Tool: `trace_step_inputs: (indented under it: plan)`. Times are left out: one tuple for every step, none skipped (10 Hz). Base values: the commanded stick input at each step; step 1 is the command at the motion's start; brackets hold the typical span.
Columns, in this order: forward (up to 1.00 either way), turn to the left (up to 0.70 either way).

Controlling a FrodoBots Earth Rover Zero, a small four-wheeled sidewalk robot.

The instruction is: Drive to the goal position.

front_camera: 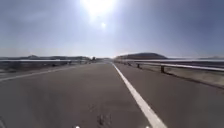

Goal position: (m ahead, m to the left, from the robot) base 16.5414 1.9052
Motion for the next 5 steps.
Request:
trace_step_inputs:
  plan:
    - [0.85,0.0]
    - [0.85,0.0]
    - [0.85,0.0]
    - [0.85,0.0]
    - [0.85,0.0]
